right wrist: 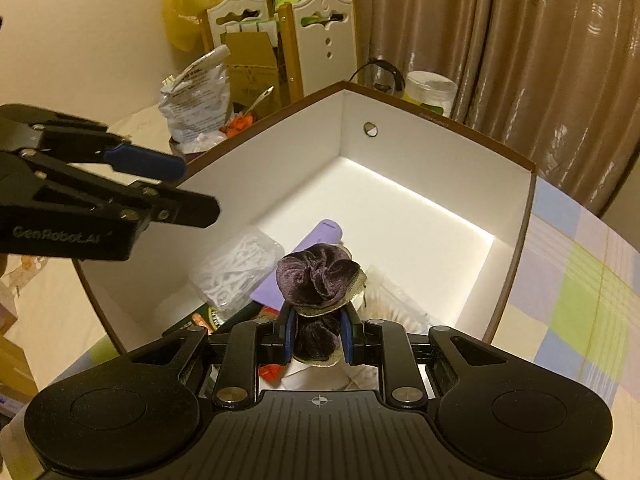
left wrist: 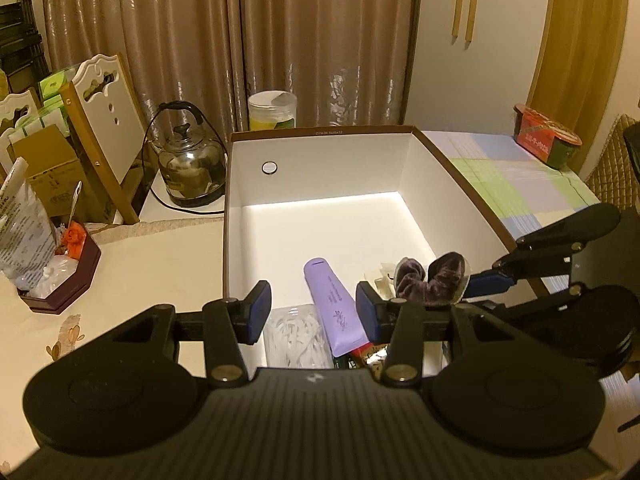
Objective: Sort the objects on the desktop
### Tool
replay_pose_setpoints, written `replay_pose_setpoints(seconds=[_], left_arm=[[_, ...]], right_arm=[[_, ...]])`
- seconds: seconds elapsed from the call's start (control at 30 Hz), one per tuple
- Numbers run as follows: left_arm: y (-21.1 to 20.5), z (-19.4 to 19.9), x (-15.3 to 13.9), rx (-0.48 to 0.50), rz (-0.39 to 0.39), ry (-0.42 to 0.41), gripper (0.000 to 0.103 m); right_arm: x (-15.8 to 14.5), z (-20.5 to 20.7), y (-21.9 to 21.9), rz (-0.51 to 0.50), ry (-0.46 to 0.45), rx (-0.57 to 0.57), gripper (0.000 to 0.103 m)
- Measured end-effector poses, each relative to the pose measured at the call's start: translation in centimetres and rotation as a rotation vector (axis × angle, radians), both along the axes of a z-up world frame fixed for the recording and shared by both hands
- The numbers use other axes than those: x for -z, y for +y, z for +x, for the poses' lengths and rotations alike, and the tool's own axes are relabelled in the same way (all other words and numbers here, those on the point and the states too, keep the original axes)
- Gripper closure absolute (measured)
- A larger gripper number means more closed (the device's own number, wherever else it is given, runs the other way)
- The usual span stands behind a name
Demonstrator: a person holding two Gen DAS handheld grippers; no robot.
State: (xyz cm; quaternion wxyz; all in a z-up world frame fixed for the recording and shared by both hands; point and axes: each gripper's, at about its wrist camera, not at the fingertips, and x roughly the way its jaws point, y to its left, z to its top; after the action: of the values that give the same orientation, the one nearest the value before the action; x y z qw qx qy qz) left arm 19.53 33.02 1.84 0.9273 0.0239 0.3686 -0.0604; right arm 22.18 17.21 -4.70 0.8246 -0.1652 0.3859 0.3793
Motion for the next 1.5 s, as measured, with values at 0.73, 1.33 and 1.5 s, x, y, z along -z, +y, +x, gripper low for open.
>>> replay_pose_setpoints(seconds=[0.73, 1.33, 1.5], left_arm=[[-0.6, -0.6, -0.2, -0.013, 0.021, -0.009, 0.047], [-1.9, -3.4, -0.8, -0.047, 0.039, -0.018, 0.001], [-2.2, -4.3, -1.2, -0.07, 0.044, -0.011, 0.001]], right_arm=[[-2.0, -0.8, -1.9, 0.074, -0.08, 0.019, 0.007], [-4.7, -3.0, -7.1, 0.15, -0.049, 0.168, 0.007], [-5.1, -3.6, -8.3, 0.16, -0.032, 0.198, 0.007]])
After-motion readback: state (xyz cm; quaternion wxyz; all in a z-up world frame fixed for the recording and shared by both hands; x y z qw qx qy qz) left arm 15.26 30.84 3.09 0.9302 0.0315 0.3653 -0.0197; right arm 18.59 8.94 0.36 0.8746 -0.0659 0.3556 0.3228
